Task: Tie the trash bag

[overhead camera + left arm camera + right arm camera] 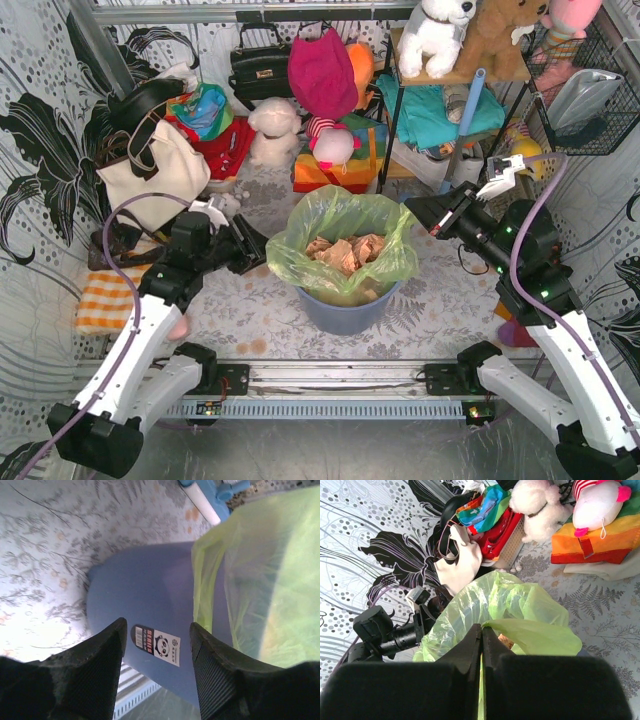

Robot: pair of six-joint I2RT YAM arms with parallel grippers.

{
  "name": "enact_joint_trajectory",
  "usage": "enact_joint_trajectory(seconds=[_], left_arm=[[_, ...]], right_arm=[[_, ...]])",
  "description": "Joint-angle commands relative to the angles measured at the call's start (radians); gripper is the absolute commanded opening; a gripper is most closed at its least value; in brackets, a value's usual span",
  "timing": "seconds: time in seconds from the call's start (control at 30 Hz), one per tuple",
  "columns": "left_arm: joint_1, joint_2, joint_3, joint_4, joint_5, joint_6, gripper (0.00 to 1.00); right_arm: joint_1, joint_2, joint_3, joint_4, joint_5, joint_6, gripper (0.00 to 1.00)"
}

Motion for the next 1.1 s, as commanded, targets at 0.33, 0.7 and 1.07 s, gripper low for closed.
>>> enact_joint_trajectory(seconds=[0.33, 0.7, 1.07], left_arm=[[0.128, -0.066, -0.156, 0.406, 0.347, -0.198, 0.65], [0.136, -0.077, -0.183, 0.603, 0.531, -0.359, 0.64], [0.136, -0.007, 0.051, 0.345, 0.568, -0.138, 0.34]], right_arm=[[0.000, 0.006, -0.012, 0.019, -0.015, 0.020, 0.00], [0.001, 0.000, -0.017, 0.018, -0.011, 0.014, 0.00], [0.000, -0.001, -0.030, 0.034, -0.018, 0.019, 0.00]])
